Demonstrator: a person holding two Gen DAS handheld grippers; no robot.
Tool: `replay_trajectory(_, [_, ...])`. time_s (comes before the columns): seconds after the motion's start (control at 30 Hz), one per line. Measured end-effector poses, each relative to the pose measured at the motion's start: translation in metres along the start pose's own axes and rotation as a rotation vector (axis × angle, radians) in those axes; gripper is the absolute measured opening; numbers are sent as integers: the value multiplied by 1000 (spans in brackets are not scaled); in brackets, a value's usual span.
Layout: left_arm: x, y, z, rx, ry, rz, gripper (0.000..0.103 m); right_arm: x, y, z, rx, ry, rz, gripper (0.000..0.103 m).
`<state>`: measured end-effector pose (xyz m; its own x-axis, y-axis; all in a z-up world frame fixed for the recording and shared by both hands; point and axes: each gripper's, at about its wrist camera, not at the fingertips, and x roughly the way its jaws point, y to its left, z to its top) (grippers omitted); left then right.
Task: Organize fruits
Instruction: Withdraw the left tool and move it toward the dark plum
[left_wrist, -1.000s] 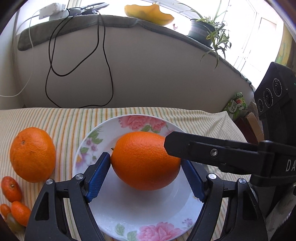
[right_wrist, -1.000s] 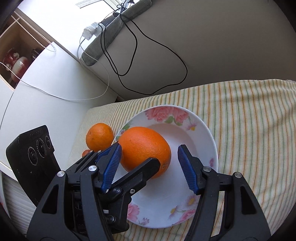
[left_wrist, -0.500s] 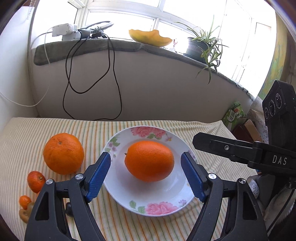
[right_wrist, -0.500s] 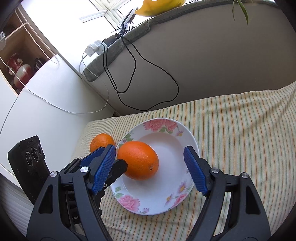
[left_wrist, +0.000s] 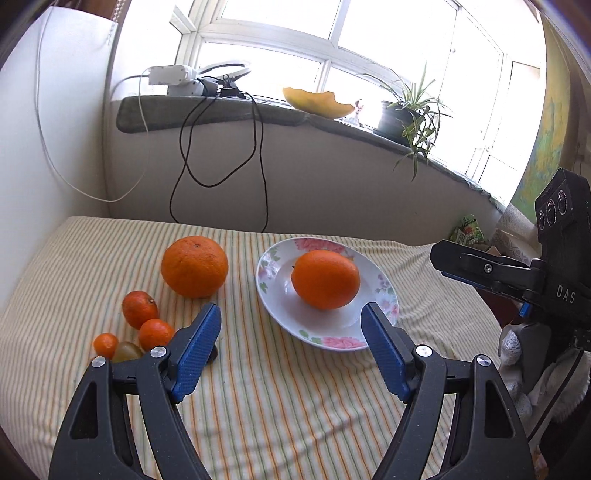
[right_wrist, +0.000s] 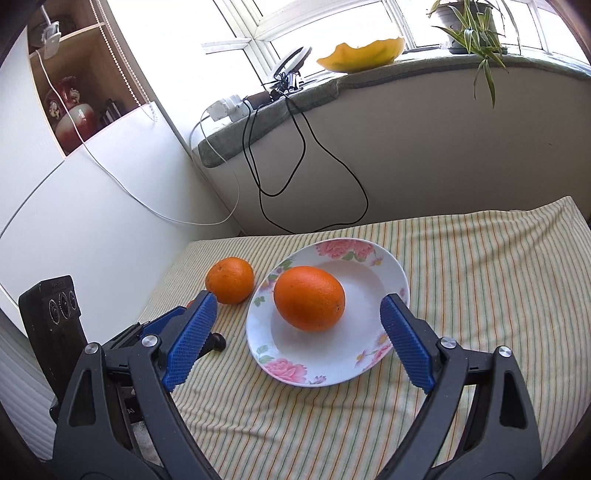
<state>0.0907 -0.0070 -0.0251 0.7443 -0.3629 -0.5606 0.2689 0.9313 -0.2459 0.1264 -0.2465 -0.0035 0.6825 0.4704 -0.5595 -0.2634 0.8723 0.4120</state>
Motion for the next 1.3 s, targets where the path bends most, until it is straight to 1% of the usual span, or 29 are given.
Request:
replay_trajectory(0.1, [-18, 11, -5, -19, -14, 27, 78, -7, 13, -7, -42, -3, -4, 93])
replay_trajectory(0.27, [-47, 35, -17, -36, -36, 86, 78, -19, 41, -20, -159, -18, -59, 93])
replay_trajectory(0.4, [-70, 64, -29, -81, -39, 139, 78, -24, 60, -32, -216, -9, -95, 93])
replay_trajectory(0.47, [-78, 80, -35, -109, -36, 166, 71, -25, 69, -39, -244, -9, -90, 93])
replay_trajectory(0.6, [-93, 107, -45, -161, -30, 203, 64, -22, 88, -55, -305, 7, -55, 93])
replay_trajectory(0.67, [-99, 116, -53, -170, -23, 212, 58, -17, 98, -62, -338, 26, -39, 93])
replay_trajectory(0.77, [-98, 126, -61, -187, 0, 207, 52, -7, 111, -70, -372, 60, -6, 92])
replay_trajectory(0.87, [-93, 132, -70, -208, 28, 192, 48, 4, 124, -81, -400, 102, 27, 84])
replay_trajectory(0.97, [-86, 134, -75, -221, 48, 170, 45, 17, 134, -91, -430, 142, 53, 79])
replay_trajectory(1.1, [-74, 134, -77, -239, 70, 131, 45, 33, 140, -99, -452, 184, 58, 68])
replay_trajectory(1.17, [-68, 131, -76, -236, 81, 112, 45, 42, 140, -100, -451, 200, 51, 64])
replay_trajectory(1.23, [-60, 130, -76, -244, 96, 97, 45, 52, 136, -98, -438, 213, 37, 61])
replay_trajectory(1.3, [-54, 130, -75, -250, 107, 82, 45, 64, 132, -94, -417, 231, 27, 56])
